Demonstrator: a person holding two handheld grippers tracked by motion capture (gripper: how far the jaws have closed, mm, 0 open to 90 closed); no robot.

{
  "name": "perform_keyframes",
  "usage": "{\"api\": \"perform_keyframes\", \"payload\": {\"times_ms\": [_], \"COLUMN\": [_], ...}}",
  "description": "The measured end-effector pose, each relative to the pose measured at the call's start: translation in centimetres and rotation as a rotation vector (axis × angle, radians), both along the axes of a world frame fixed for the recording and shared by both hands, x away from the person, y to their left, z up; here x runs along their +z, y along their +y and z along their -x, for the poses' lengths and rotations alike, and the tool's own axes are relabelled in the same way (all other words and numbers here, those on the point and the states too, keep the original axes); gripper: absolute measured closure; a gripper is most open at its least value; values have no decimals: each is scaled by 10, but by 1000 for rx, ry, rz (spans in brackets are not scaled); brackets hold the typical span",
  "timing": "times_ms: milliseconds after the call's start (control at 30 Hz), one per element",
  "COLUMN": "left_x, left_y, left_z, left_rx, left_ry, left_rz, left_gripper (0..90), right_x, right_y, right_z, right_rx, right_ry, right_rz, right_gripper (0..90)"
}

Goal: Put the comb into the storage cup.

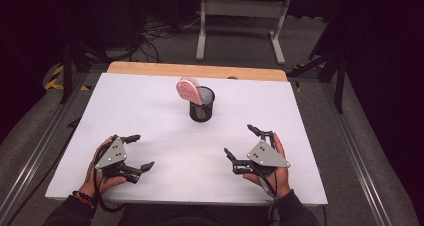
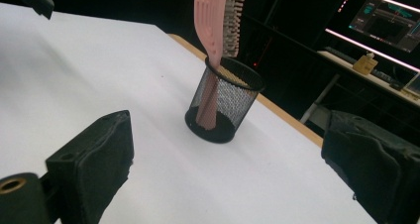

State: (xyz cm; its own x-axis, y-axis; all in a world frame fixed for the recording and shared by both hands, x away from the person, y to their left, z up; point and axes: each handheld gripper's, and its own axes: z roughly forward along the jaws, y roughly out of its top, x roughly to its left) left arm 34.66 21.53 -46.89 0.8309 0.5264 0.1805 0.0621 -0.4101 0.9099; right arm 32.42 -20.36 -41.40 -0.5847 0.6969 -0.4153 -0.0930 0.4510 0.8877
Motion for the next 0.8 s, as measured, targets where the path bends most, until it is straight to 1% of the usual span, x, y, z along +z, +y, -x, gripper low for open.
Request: {"api": "perform_keyframes", "payload": {"times_ms": [67, 133, 300, 367, 433, 500, 600, 700, 800], "left_x": [0, -1, -1, -1, -1, -1, -1, -1, -1], "left_y": [0, -1, -1, -1, -1, -1, -2, -1, -1], "left_z": [0, 0, 0, 0, 0, 0, 0, 0, 0], "left_rx": [-1, 0, -4, -3, -3, -5, -6, -4, -6], "left_ry": [0, 4, 5, 6, 7, 7, 7, 7, 6], "left_rz": [-1, 0, 0, 1, 2, 0, -1, 0, -5], "left_gripper": [50, 49, 50, 50, 50, 50, 50, 50, 50], "right_x": [-3, -5, -11, -13, -16, -21, -24, -30, -32], "right_y": [-4, -7, -12, -13, -16, -18, -19, -25, -31], "right_z": [2, 4, 7, 8, 9, 9, 9, 8, 7], "right_rx": [-10, -10, -21, -26, -28, -33, -44, -57, -69], "right_ry": [3, 15, 19, 21, 31, 43, 44, 57, 68], "right_rz": [7, -9, 17, 21, 14, 24, 35, 29, 12], "right_gripper": [67, 71, 69, 68, 66, 65, 63, 62, 62]}}
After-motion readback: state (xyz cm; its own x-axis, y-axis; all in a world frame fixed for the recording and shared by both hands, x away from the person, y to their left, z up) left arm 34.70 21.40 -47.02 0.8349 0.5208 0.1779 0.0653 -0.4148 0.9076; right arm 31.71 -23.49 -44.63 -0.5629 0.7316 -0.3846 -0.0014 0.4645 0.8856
